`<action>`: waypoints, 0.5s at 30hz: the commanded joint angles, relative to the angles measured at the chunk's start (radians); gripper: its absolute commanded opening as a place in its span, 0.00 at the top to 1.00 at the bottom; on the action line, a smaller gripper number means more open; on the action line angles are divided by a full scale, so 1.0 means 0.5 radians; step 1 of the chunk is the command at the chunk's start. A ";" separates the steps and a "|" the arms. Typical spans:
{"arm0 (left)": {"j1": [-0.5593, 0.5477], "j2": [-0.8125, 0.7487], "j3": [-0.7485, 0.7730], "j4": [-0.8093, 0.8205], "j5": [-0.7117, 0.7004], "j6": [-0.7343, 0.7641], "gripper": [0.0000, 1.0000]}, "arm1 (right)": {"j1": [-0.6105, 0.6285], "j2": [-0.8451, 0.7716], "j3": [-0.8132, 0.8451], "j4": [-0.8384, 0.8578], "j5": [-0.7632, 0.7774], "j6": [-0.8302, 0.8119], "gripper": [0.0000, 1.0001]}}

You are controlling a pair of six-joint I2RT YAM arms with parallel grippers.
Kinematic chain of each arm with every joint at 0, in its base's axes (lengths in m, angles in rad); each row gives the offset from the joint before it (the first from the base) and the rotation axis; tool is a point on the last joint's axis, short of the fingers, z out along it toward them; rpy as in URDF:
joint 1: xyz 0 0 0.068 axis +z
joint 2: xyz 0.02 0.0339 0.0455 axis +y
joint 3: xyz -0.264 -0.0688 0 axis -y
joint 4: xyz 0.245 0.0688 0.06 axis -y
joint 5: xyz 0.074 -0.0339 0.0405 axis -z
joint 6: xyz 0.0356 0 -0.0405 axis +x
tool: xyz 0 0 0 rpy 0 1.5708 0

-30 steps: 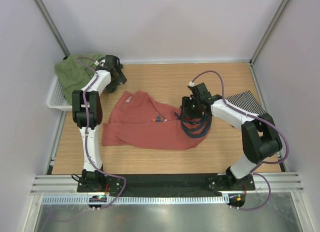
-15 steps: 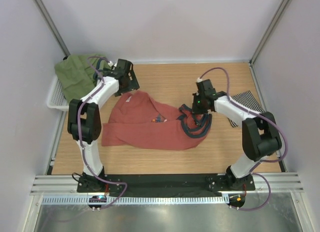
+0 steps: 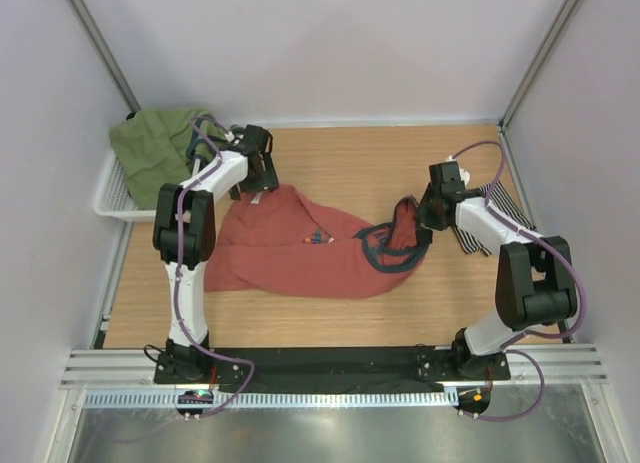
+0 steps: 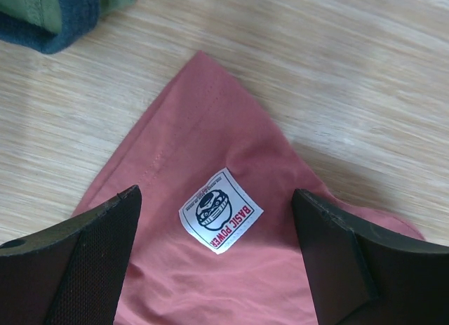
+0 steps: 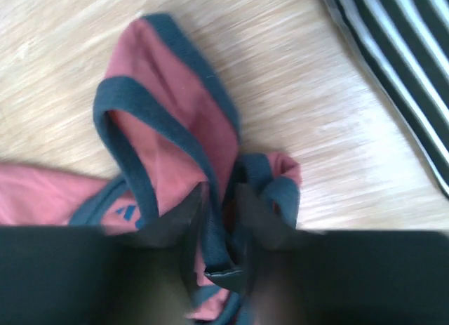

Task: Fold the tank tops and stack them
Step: Flatten the tank top out

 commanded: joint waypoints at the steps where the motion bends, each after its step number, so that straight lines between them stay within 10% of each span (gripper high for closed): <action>1: 0.023 0.014 0.114 -0.055 -0.055 0.046 0.11 | 0.013 -0.166 0.034 0.024 0.252 0.057 0.56; 3: 0.035 0.008 0.107 -0.061 -0.077 0.021 0.11 | 0.136 -0.218 0.064 -0.004 0.356 0.017 0.41; 15: 0.115 0.216 0.404 -0.113 -0.092 0.015 0.16 | 0.526 -0.151 0.135 0.088 0.136 -0.066 0.48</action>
